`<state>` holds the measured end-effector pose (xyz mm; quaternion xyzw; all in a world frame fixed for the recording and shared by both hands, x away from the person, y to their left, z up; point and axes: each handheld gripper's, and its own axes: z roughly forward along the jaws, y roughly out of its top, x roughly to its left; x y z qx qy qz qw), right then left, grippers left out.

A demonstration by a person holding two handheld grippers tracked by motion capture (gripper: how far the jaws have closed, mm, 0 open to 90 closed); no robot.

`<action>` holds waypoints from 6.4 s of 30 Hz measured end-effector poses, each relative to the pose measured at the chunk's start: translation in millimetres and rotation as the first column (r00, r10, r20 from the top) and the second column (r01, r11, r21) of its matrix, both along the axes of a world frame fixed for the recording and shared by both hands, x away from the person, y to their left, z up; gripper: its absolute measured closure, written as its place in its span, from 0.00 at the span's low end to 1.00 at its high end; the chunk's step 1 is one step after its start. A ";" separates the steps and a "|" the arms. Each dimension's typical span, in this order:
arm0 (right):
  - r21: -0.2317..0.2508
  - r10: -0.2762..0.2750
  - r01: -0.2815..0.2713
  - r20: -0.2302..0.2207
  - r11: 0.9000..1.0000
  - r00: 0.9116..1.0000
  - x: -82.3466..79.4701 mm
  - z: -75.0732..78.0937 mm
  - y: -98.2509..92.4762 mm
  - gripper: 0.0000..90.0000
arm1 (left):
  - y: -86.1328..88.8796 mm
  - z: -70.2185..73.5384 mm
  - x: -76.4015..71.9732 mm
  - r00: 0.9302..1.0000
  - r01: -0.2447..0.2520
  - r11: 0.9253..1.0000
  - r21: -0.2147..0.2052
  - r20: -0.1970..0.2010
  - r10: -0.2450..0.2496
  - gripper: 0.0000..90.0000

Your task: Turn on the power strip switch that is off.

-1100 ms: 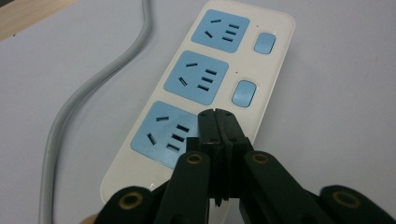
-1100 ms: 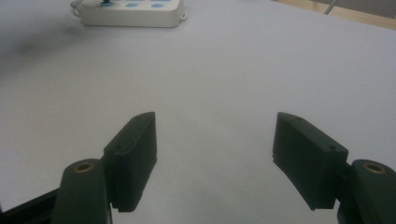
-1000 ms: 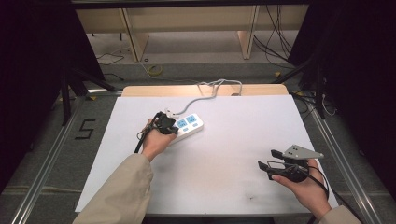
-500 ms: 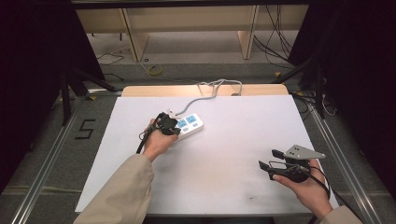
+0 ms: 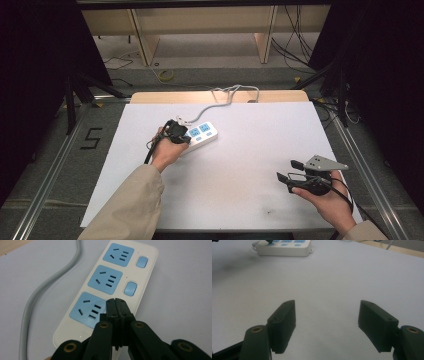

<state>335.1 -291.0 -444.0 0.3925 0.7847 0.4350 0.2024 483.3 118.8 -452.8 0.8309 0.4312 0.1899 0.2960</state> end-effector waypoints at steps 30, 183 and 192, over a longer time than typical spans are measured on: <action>-0.003 0.002 -0.002 0.008 1.000 1.000 -0.9 1.3 0.6 0.34 | -0.9 -0.9 -0.5 1.000 0.015 0.999 0.034 -0.008 -0.015 1.00; -0.013 0.009 -0.009 -0.011 1.000 1.000 1.6 -1.8 1.8 0.34 | 69.9 27.0 -103.0 0.975 0.138 0.986 -0.093 0.188 -0.119 0.24; -0.011 0.015 -0.015 -0.015 1.000 1.000 0.6 -2.2 2.1 0.34 | 78.6 24.3 -114.3 0.977 0.126 0.985 -0.116 0.188 -0.103 0.22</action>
